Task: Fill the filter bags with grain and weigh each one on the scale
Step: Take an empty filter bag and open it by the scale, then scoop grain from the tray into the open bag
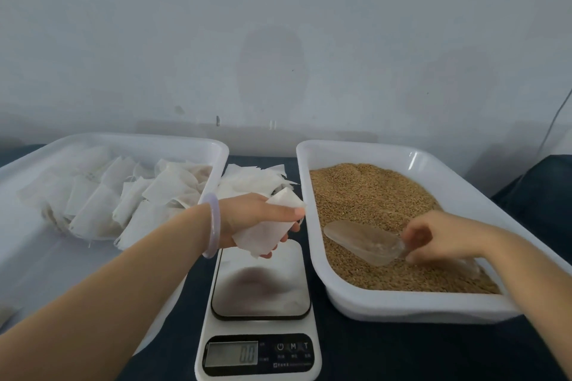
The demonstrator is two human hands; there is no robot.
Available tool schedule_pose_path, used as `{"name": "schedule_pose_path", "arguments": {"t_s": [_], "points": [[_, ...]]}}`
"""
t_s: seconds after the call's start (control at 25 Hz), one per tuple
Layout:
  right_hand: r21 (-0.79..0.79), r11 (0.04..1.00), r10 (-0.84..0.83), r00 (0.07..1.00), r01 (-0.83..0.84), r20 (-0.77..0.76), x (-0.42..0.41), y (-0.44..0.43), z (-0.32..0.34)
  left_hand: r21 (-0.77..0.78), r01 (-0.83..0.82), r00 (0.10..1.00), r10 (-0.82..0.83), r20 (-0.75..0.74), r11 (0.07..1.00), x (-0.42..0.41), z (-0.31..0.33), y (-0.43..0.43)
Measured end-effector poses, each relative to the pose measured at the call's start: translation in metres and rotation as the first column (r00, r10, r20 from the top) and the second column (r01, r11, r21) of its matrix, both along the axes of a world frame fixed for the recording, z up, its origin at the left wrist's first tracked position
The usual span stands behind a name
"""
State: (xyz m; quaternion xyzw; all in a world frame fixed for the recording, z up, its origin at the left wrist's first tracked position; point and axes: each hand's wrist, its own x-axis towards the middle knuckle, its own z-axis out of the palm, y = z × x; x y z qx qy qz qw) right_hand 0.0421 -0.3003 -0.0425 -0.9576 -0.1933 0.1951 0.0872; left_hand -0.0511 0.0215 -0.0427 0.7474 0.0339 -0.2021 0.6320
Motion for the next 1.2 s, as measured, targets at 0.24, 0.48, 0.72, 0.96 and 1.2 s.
{"name": "schedule_pose_path", "arguments": {"t_s": [0.24, 0.48, 0.72, 0.96, 1.2], "points": [[0.138, 0.990, -0.028, 0.983, 0.004, 0.179, 0.002, 0.004, -0.003, -0.014, -0.128, 0.990, 0.129, 0.055, 0.992, 0.001, -0.004, -0.003], [-0.041, 0.995, 0.095, 0.786, -0.088, 0.611, 0.005, 0.009, -0.005, 0.090, -0.134, 0.990, 0.130, 0.049, 0.987, 0.002, -0.005, -0.006], [0.138, 0.977, 0.115, 0.945, -0.164, 0.306, 0.006, 0.005, -0.008, 0.112, -0.106, 0.992, 0.098, 0.075, 0.988, 0.002, -0.006, -0.006], [0.385, 0.921, 0.050, 0.998, -0.062, 0.040, 0.005, -0.001, -0.010, 0.026, -0.087, 0.991, 0.084, 0.106, 0.996, 0.000, -0.004, -0.006], [-0.006, 0.978, 0.192, 0.891, -0.207, 0.411, 0.005, -0.001, 0.003, 0.018, -0.091, 0.989, 0.088, 0.116, 0.996, 0.002, -0.005, -0.005]]}}
